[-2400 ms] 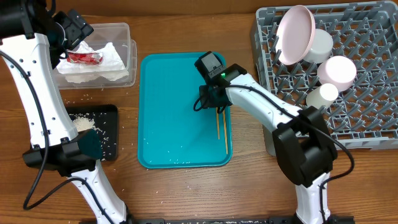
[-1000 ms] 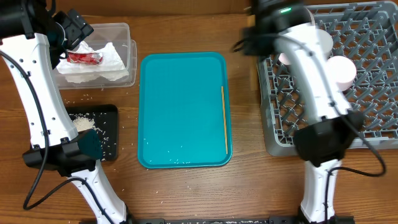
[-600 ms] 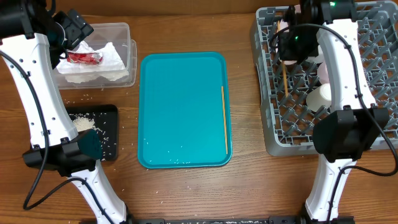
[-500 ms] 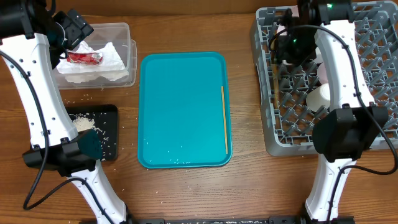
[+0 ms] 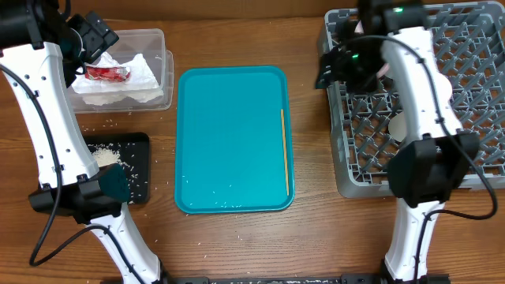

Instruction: Sort waste into correct bins and load items into the dishwasher

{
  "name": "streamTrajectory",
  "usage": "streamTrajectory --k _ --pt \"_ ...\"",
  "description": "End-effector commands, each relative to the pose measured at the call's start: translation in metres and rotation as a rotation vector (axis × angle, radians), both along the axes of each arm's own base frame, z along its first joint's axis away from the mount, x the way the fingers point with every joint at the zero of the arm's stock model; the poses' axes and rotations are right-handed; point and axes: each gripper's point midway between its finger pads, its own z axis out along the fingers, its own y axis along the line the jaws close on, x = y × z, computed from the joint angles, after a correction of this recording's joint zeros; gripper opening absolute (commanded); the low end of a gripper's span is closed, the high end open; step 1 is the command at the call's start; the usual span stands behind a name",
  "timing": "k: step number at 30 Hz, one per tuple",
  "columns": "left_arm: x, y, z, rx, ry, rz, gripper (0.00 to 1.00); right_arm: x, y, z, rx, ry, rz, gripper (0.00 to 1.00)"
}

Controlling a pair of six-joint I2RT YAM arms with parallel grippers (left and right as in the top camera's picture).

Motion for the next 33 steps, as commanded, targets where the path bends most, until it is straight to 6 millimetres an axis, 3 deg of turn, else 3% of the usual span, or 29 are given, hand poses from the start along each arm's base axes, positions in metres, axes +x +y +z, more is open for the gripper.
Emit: streamTrajectory --k 1,8,13,30,32,33 --pt "-0.002 -0.002 0.004 0.004 -0.008 -0.015 1.0 -0.024 0.046 -0.017 -0.026 0.089 -0.021 0.81" --pt "-0.002 -0.002 0.004 0.004 -0.008 -0.015 1.0 -0.059 0.095 -0.083 -0.18 0.127 0.014 0.62" --pt "-0.002 -0.002 0.004 0.004 -0.008 -0.015 1.0 -0.068 0.096 -0.121 -0.343 0.071 -0.002 0.58" --pt "-0.002 -0.002 0.004 0.004 -0.008 -0.015 1.0 -0.089 0.106 -0.17 -0.303 0.101 0.003 0.57" --pt "-0.002 -0.002 0.004 0.004 -0.008 -0.015 1.0 -0.091 0.104 -0.174 -0.307 0.108 -0.019 0.52" --pt "-0.002 -0.002 0.004 0.004 -0.008 -0.015 1.0 -0.092 0.103 -0.176 -0.307 0.109 -0.019 0.44"
